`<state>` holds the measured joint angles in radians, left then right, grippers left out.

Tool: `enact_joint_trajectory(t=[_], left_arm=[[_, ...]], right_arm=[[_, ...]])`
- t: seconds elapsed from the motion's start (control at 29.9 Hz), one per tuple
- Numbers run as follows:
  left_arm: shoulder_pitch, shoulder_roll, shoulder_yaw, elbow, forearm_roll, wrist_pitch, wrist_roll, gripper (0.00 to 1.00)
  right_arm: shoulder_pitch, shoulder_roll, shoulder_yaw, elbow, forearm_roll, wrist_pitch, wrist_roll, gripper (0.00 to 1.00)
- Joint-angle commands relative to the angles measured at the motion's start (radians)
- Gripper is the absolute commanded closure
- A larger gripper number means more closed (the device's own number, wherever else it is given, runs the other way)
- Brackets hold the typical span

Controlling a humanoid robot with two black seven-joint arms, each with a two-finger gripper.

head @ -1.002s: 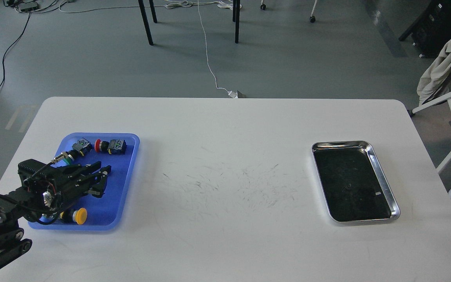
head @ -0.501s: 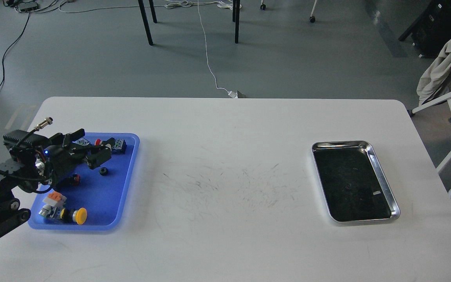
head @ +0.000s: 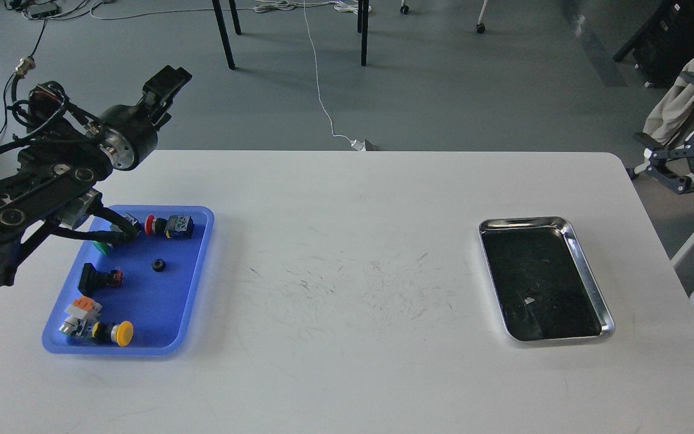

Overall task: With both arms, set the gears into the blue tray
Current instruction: 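Move the right gripper down into the metal tray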

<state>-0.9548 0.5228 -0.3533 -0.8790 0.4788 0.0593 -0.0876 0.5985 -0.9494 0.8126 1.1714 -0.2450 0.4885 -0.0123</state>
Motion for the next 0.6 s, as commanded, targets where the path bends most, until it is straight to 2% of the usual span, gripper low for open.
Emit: enact_joint_trajectory(t=[0.0, 0.13, 0.3, 0.43, 0.57], left_arm=[[-0.022, -0.079, -0.044, 0.072, -0.124, -0.032, 0.0, 0.0], [-0.022, -0.127, -0.098, 0.12, -0.128, -0.044, 0.003, 0.0], [-0.019, -0.132, -0.101, 0.12, -0.129, -0.042, -0.001, 0.0], [-0.018, -0.127, -0.101, 0.12, -0.128, -0.038, -0.004, 0.0], [-0.018, -0.124, -0.099, 0.118, -0.123, -0.038, -0.006, 0.0]], right_arm=[[0.093, -0.034, -0.125, 0.158, -0.25, -0.016, -0.038, 0.04], [0.213, -0.072, -0.295, 0.298, -0.416, -0.086, -0.038, 0.04], [0.343, -0.164, -0.574, 0.464, -0.609, -0.087, -0.067, 0.03], [0.382, -0.184, -0.723, 0.476, -0.79, -0.054, -0.075, 0.04], [0.386, -0.143, -0.779, 0.444, -0.82, -0.05, -0.1, 0.05]])
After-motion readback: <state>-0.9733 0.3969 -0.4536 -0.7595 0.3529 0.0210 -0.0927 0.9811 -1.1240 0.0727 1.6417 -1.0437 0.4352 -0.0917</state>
